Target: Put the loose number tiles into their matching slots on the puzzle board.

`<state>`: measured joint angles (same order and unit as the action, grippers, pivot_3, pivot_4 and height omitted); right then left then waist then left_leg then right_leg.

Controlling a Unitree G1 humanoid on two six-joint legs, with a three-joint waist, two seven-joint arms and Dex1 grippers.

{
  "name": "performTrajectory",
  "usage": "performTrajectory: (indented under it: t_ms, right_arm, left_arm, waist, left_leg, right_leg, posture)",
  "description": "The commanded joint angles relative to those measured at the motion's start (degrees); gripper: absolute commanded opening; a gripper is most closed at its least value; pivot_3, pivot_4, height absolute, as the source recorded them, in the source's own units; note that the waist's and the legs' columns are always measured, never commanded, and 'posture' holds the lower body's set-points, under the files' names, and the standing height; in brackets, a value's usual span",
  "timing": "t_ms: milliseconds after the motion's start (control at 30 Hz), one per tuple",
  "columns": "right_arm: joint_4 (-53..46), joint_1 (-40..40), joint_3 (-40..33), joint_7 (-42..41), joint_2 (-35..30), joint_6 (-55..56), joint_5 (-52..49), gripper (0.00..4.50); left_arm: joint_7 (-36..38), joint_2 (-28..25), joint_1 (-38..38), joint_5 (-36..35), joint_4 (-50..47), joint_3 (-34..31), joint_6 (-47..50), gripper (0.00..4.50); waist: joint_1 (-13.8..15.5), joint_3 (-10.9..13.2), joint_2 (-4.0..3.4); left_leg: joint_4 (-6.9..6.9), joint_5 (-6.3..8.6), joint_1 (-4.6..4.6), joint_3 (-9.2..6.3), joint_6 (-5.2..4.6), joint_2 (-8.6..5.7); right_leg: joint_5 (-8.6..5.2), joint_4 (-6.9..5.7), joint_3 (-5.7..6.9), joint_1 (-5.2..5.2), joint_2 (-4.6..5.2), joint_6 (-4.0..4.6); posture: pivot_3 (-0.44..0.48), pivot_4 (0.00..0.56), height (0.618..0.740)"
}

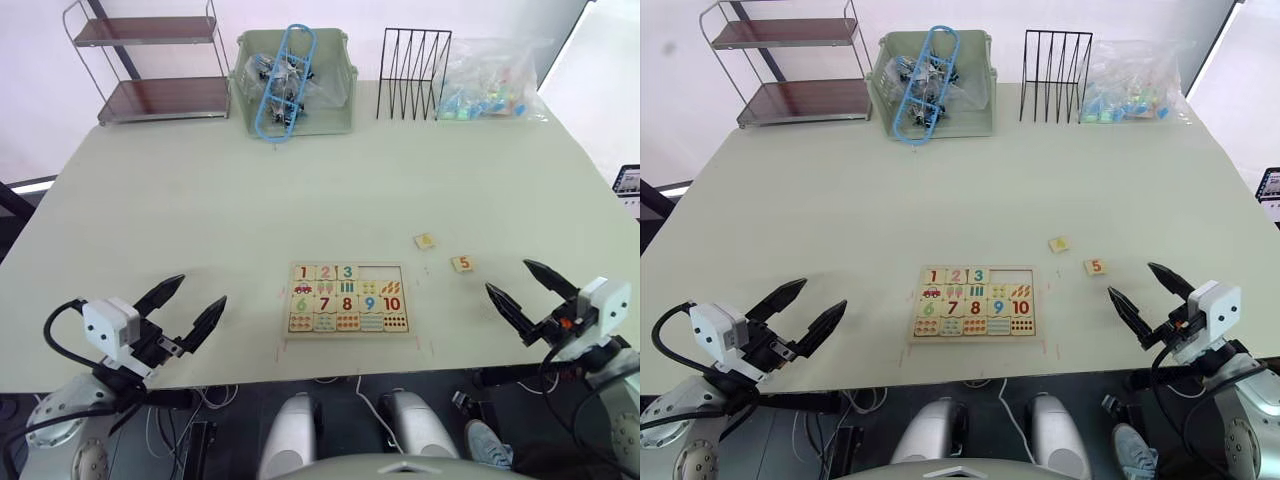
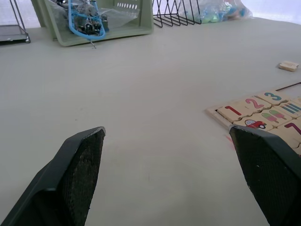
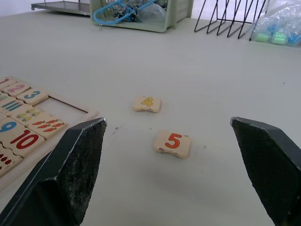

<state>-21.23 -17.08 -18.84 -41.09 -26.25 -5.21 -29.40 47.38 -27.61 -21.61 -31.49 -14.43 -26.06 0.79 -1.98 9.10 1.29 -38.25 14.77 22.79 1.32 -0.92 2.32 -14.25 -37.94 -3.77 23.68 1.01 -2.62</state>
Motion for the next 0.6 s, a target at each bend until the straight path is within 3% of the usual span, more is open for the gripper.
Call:
performTrajectory:
  t_ms: [33,300,600]
  right_arm:
    - [-5.27,-0.47,0.32,2.25,-0.21,-1.44,-0.08,4.44]
    - [-8.05,0.27,0.87,3.81,-1.85,-4.90,-0.86,4.44]
    - [0.81,5.75,0.45,-4.05,-7.69,-4.12,-1.28,4.44]
  left_arm:
    - [1.03,-0.98,0.22,-0.08,-0.40,-0.21,-0.82,4.50]
    - [2.48,-1.33,0.32,0.18,-0.08,0.00,-0.91,4.50]
    - [7.91,-3.62,2.99,-0.20,2.04,0.73,-2.07,4.50]
  waist:
    - [0.01,-0.01,0.01]
    - [-0.02,-0.02,0.03]
    - [0.03,-0.04,0.07]
  left_leg:
    - [0.00,0.00,0.00,0.00,0.00,0.00]
    - [0.00,0.00,0.00,-0.01,0.00,0.01]
    - [0.00,0.00,0.01,0.05,0.00,-0.02]
  right_leg:
    - [0.00,0.00,0.00,0.00,0.00,0.00]
    - [0.00,0.00,-0.02,0.00,0.01,0.00]
    - [0.01,0.02,0.00,0.00,0.00,0.01]
  posture:
    - [0.000,0.150,0.740]
    - [0.000,0.150,0.740]
    - [0.000,0.150,0.740]
